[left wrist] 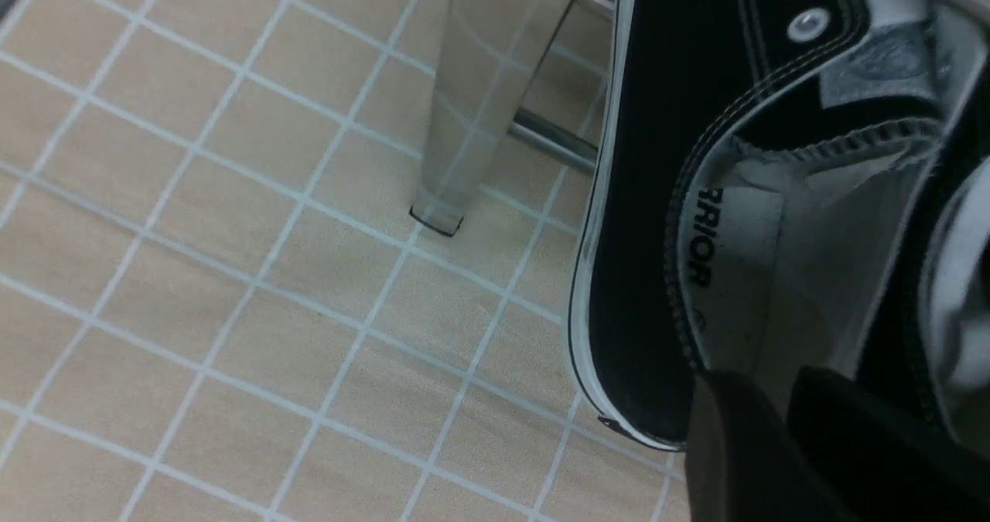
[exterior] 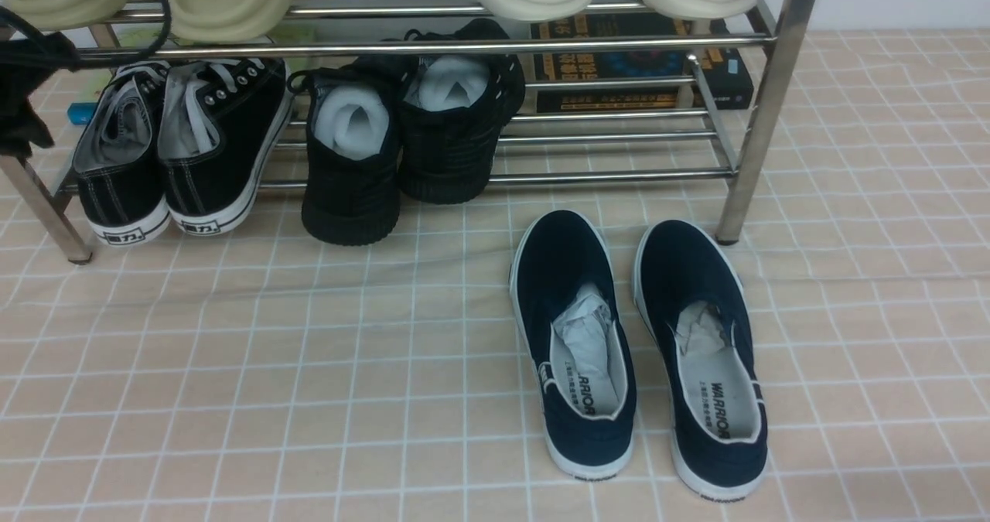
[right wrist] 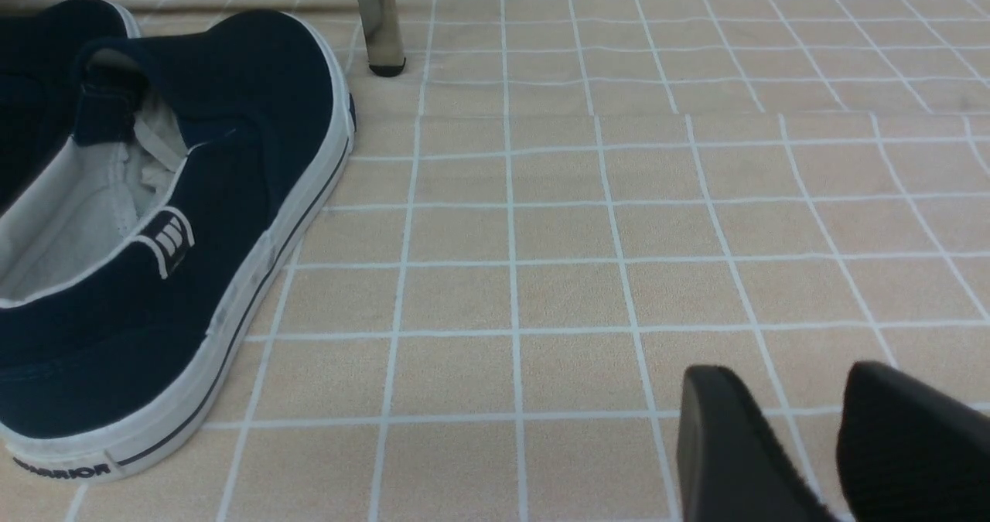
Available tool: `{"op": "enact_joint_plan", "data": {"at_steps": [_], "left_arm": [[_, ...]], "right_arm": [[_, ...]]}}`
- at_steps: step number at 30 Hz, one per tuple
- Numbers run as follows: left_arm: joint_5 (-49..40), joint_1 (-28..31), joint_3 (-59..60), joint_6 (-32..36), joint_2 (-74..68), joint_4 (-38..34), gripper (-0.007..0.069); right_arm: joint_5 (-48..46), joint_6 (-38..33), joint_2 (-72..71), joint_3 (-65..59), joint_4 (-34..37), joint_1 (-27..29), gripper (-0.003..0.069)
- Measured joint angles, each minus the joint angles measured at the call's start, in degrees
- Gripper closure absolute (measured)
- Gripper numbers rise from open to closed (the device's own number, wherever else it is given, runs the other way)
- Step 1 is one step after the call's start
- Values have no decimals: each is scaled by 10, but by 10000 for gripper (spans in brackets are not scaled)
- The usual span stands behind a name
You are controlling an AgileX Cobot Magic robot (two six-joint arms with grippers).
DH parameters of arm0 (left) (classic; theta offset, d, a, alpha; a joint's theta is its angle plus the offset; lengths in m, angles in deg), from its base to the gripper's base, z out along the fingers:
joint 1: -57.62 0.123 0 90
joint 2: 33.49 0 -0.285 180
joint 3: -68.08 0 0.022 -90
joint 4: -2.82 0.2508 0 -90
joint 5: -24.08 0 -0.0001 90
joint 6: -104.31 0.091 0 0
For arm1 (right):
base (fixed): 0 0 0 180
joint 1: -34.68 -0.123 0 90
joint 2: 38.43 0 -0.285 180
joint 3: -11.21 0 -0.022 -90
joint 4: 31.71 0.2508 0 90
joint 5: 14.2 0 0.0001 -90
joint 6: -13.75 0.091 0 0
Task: Take the shoes off the shelf from the light coffee tablecloth by hand.
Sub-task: 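Grasp the leftmost shoe on the bottom shelf of the shoe rack with the left gripper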
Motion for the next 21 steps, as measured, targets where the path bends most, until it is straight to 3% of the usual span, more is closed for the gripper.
{"op": "enact_joint_plan", "data": {"at_steps": [3, 8, 21], "left_arm": [[2, 0, 0, 0, -25, -2, 366], [17, 0, 0, 0, -46, -2, 288], [62, 0, -4, 0, -102, -2, 271]], "right_arm": [[0, 0, 0, 0, 0, 0, 420], [0, 0, 0, 0, 0, 0, 420], [0, 0, 0, 0, 0, 0, 420]]}}
